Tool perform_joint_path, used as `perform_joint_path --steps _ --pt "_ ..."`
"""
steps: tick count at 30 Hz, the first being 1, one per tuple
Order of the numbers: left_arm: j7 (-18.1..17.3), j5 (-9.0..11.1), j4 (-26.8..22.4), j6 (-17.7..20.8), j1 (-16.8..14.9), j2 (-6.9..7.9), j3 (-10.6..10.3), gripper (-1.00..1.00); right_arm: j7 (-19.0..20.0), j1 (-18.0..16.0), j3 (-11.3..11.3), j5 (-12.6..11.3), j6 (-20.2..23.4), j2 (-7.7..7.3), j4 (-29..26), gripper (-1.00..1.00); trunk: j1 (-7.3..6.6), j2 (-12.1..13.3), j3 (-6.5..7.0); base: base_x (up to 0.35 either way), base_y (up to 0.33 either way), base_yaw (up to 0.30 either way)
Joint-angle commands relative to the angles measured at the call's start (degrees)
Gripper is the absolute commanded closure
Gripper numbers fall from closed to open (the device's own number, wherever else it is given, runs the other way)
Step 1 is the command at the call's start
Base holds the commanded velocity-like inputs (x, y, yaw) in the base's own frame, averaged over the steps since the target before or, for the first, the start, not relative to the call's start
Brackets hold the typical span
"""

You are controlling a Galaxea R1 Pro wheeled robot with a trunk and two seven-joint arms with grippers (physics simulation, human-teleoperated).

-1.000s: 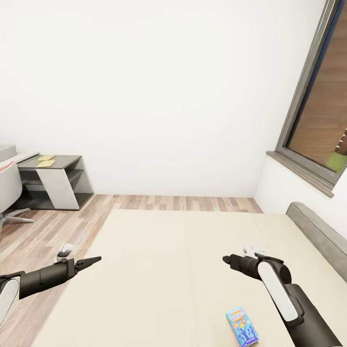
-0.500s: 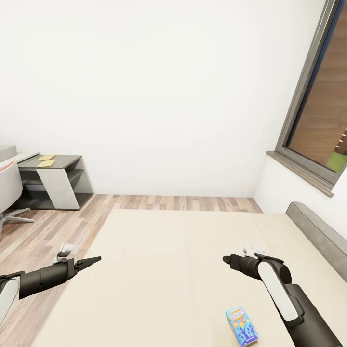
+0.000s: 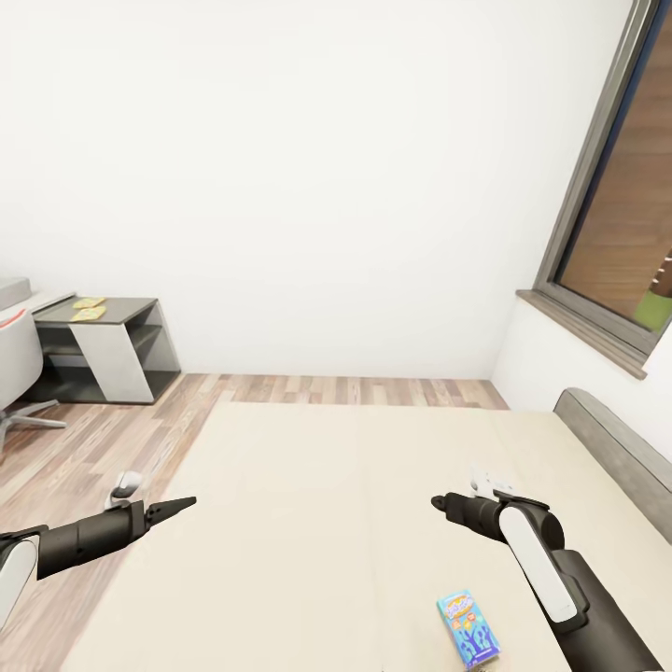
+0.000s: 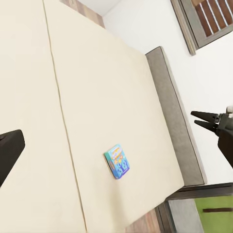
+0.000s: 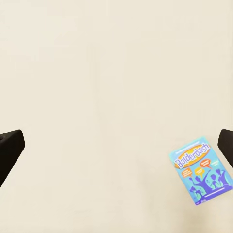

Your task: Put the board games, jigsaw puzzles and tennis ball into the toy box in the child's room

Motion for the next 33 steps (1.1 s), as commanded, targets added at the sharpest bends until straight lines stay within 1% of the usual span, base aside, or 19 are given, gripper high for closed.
perform_joint_path --steps 1,8,28,31,33 --pt "-0.25 -0.11 -0.01 0.21 -0.06 0.00 0.04 -1.00 -0.60 -0.06 0.12 -0.57 0.07 -0.05 -0.06 -1.00 0.03 -0.14 -0.22 0.000 0.000 0.000" --pt "-0.25 -0.11 -0.01 0.21 -0.06 0.00 0.04 -1.00 -0.62 -0.06 0.21 -0.54 0.06 -0.05 -0.14 -1.00 0.03 -0.14 -0.58 0.000 0.000 0.000" --pt "-0.24 -0.11 -0.01 0.21 -0.06 0.01 0.04 -1.00 -0.64 -0.30 0.17 -0.70 0.02 -0.05 0.48 -1.00 0.03 -0.14 -0.63 0.000 0.000 0.000" --pt "-0.24 -0.11 -0.01 0.21 -0.06 -0.02 -0.01 -1.00 -0.62 -1.95 0.16 -0.78 0.18 -0.06 2.02 -1.00 0.03 -0.14 -0.63 0.000 0.000 0.000" --pt "-0.24 -0.11 -0.01 0.21 -0.06 -0.03 0.02 -1.00 -0.64 -4.59 0.18 -0.81 0.38 -0.09 5.27 -1.00 0.03 -0.14 -0.70 0.000 0.000 0.000"
